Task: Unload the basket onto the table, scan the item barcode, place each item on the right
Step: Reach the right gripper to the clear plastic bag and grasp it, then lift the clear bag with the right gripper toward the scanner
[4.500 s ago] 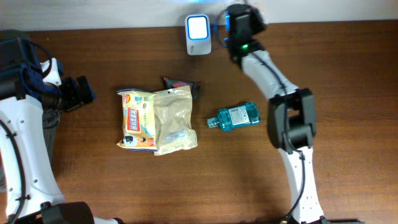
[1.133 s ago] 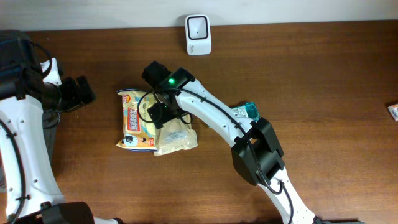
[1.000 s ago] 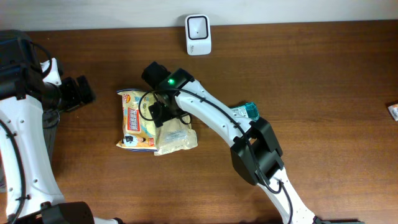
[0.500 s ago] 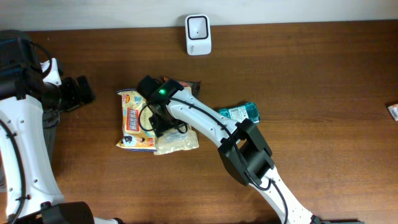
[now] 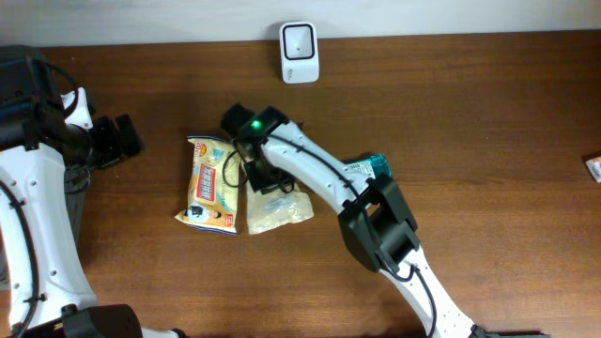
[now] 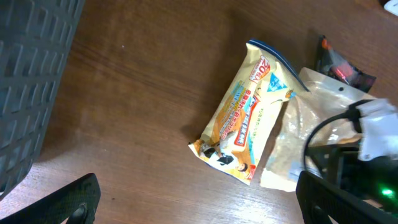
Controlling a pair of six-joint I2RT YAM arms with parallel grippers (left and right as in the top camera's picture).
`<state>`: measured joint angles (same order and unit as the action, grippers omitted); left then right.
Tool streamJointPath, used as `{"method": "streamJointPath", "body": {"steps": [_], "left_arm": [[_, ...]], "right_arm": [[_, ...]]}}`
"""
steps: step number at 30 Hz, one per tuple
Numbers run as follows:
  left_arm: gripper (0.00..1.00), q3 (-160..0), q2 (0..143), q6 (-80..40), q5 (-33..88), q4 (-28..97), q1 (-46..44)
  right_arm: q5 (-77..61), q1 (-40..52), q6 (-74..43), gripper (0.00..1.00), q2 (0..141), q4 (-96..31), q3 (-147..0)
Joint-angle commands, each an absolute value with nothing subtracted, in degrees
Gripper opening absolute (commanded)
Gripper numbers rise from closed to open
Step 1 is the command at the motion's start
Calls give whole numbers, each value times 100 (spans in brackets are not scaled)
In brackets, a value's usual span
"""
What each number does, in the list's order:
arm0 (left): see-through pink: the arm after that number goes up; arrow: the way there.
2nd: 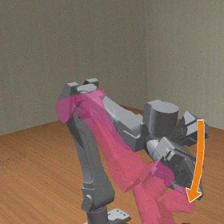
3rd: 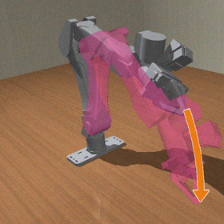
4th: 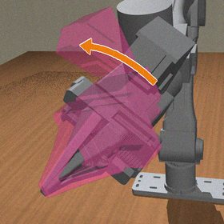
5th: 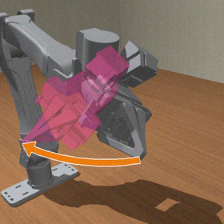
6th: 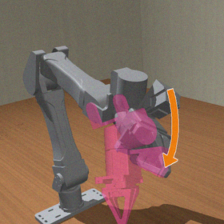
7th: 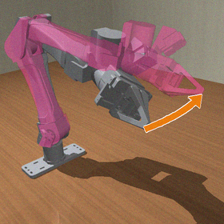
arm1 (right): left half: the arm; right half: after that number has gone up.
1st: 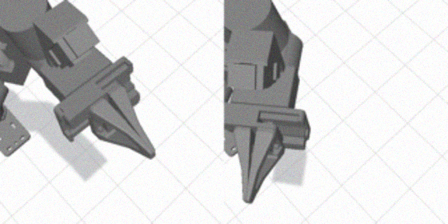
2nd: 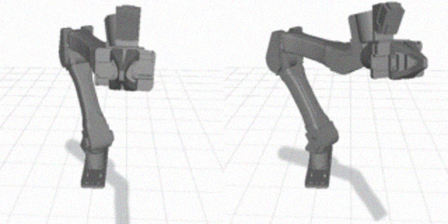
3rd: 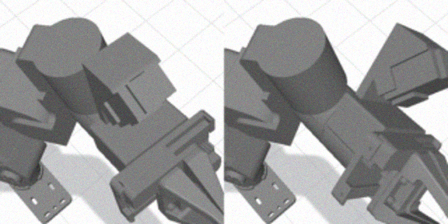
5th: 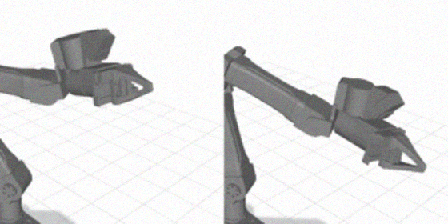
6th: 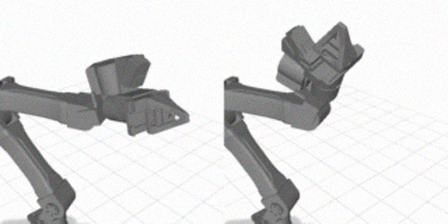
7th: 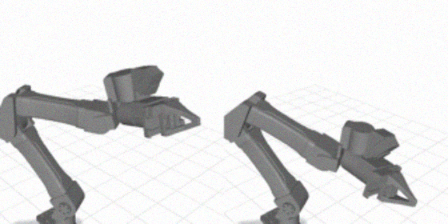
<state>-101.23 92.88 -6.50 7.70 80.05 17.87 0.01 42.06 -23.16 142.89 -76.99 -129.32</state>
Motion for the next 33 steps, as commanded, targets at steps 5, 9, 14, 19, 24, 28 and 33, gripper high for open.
{"method": "streamJointPath", "body": {"steps": [5,9,14,19,24,28,33], "left_arm": [[99,-10108,9212,-683,827,7999,1806],[99,-10108,9212,-683,827,7999,1806],[99,-10108,9212,-683,827,7999,1806],[99,-10106,9212,-683,827,7999,1806],[99,-10108,9212,-683,827,7999,1806],[99,-10106,9212,-683,829,7999,1806],[99,-10106,9212,-683,829,7999,1806]], "right_arm": [[200,3885,-2276,25,14457,-8309,-13686],[176,3868,-2287,47,14462,-8324,-13618],[-21,4062,-2349,99,14470,-8315,-13487],[-255,4211,-2353,99,14470,-8315,-13474],[-235,4193,-2755,99,14470,-8005,-12870],[-233,4204,-2755,99,14470,-7454,-12293],[-80,4189,-2799,86,14470,-7177,-11979]]}}
